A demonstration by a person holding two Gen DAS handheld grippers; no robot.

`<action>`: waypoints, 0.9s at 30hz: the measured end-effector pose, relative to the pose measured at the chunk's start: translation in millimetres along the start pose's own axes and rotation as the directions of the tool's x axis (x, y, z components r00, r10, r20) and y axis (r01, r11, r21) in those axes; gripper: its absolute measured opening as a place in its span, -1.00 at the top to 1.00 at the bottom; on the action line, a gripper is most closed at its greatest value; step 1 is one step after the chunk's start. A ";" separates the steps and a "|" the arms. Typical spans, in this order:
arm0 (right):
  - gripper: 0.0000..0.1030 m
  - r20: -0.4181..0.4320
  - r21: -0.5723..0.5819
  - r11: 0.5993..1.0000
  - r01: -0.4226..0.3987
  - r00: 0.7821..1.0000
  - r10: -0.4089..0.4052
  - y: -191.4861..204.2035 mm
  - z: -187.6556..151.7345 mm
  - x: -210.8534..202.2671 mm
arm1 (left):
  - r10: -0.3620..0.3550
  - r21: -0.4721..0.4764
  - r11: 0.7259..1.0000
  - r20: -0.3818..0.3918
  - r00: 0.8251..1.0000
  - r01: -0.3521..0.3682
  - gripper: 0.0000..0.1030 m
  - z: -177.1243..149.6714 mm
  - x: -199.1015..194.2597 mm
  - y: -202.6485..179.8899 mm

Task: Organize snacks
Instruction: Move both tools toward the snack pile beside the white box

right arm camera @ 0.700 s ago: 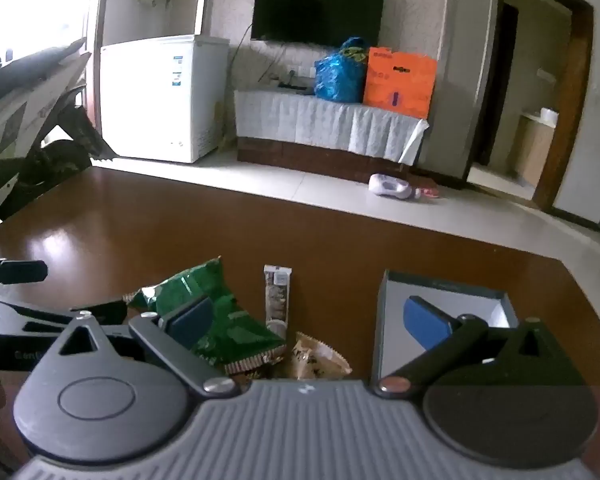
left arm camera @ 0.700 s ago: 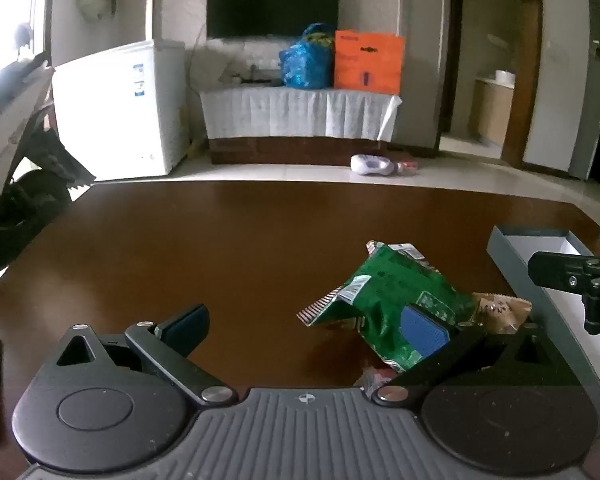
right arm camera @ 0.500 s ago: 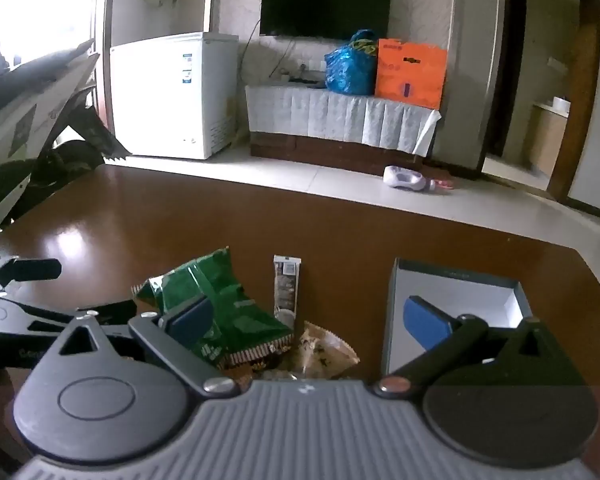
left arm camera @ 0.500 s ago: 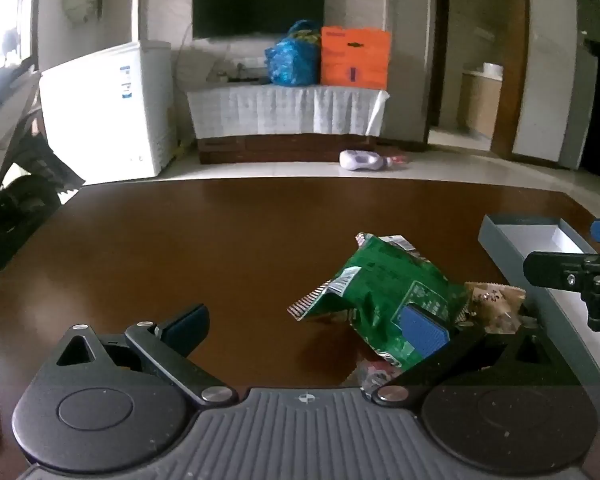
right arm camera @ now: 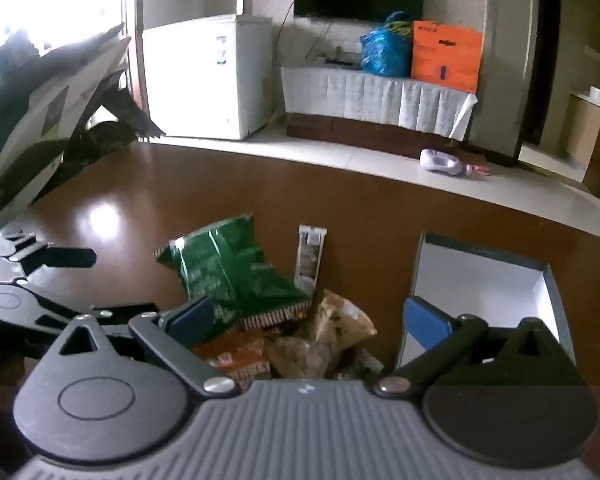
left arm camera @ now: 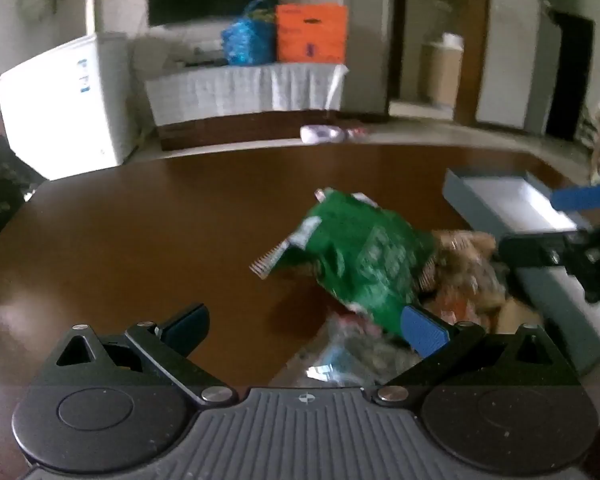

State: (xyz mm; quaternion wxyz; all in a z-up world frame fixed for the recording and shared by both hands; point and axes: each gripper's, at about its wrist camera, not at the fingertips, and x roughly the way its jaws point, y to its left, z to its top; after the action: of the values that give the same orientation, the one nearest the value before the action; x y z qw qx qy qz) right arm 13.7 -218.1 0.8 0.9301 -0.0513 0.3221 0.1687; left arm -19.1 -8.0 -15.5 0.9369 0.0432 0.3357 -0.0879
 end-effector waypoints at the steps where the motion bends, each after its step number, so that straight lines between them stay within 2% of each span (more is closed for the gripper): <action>1: -1.00 -0.012 -0.007 1.000 -0.001 1.000 0.001 -0.7 -2.4 1.6 | -0.005 0.014 1.000 0.000 1.000 0.005 -1.00 -3.2 -0.4 -1.6; 6: -1.00 -0.072 -0.062 0.997 -0.039 0.997 0.034 -2.8 -19.7 5.5 | -0.036 0.053 0.998 -0.026 0.999 0.037 -1.00 -14.6 3.2 -4.6; 11: -1.00 -0.120 -0.118 0.992 -0.046 0.992 0.032 -5.0 -37.8 9.0 | -0.051 0.067 0.996 -0.020 0.999 0.052 -1.00 -13.9 6.9 -9.5; 16: -0.99 -0.133 -0.123 0.990 -0.072 0.990 0.055 -6.6 -40.8 8.4 | -0.061 0.093 0.994 -0.025 0.998 0.063 -1.00 -17.0 7.8 -14.4; 21: -0.98 -0.138 -0.149 0.984 -0.095 0.988 0.074 -0.6 -40.7 8.5 | -0.057 0.080 0.995 -0.029 0.998 0.059 -1.00 -16.8 10.2 -13.3; 24: -0.82 -0.146 -0.162 0.979 -0.120 0.985 0.096 3.1 -42.9 9.9 | -0.064 0.084 0.994 -0.039 0.997 0.067 -0.99 -18.2 11.5 -14.7; 27: -0.64 -0.167 -0.167 0.977 -0.132 0.980 0.103 6.2 -45.5 13.9 | -0.080 0.091 0.992 -0.050 0.996 0.085 -0.90 -19.7 14.4 -16.2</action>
State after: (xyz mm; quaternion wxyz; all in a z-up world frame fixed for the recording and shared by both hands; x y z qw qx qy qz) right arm -4.7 -217.7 -43.5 0.8818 -0.1280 0.3809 0.2470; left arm -23.6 -23.1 -40.2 0.9214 0.0750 0.3543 -0.1410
